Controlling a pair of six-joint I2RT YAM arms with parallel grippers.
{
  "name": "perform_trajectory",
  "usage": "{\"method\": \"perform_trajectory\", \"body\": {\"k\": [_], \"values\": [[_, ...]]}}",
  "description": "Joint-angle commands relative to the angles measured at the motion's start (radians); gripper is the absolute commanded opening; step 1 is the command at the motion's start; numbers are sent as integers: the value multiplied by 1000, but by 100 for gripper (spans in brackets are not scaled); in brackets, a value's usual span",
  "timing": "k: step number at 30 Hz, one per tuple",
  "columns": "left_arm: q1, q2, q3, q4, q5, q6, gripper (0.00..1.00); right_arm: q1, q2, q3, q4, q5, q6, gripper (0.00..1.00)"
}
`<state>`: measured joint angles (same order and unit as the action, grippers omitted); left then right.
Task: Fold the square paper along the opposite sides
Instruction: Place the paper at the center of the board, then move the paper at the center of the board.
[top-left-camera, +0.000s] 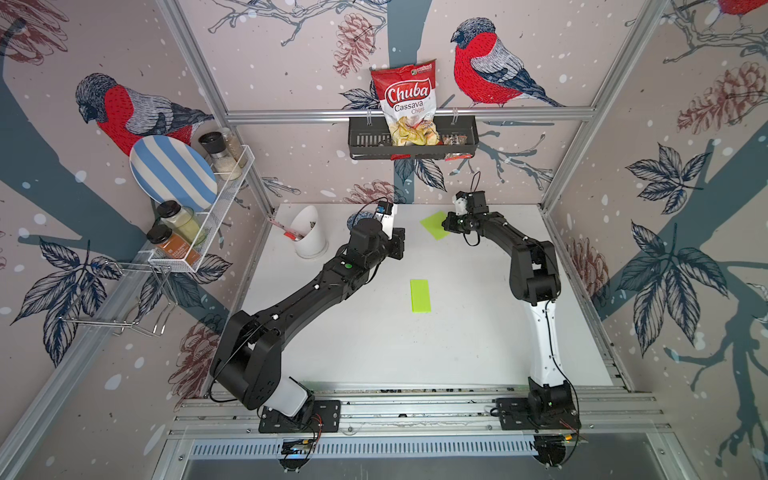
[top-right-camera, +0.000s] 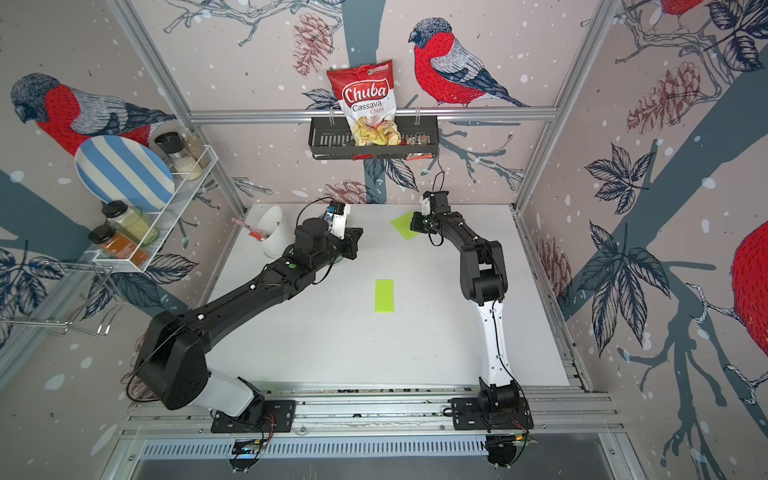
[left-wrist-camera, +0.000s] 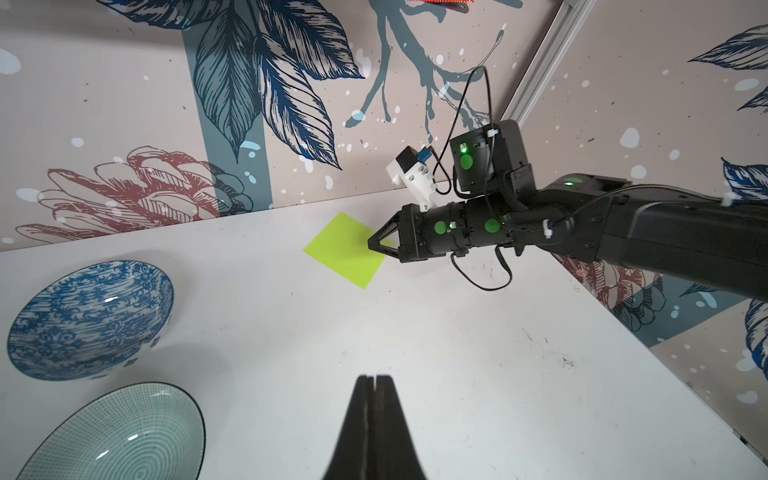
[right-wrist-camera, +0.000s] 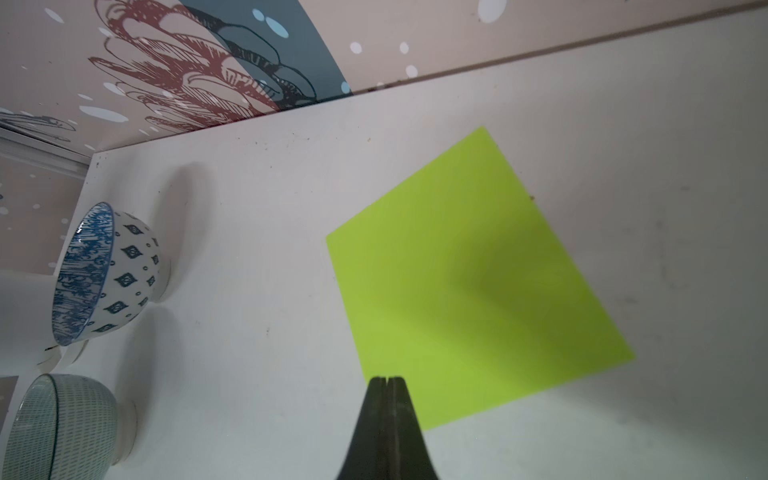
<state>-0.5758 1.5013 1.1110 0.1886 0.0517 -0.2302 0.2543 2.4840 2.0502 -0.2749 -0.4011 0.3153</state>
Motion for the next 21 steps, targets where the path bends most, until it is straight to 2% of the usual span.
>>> {"method": "perform_trajectory", "body": {"k": [1,8,14,18,21], "values": [[2,-9,-13,68,-16,31,0,0,61,60,3,-55,57,0],[15,11,-27,92,-3,35,0,2,167,148,-14,-54,121,0],[27,31,-21,90,23,31,0,12,168,168,-175,46,93,0],[27,37,-17,86,45,24,0,21,119,109,-268,100,57,0],[27,37,-15,80,66,16,0,34,27,-42,-251,135,39,0]]}}
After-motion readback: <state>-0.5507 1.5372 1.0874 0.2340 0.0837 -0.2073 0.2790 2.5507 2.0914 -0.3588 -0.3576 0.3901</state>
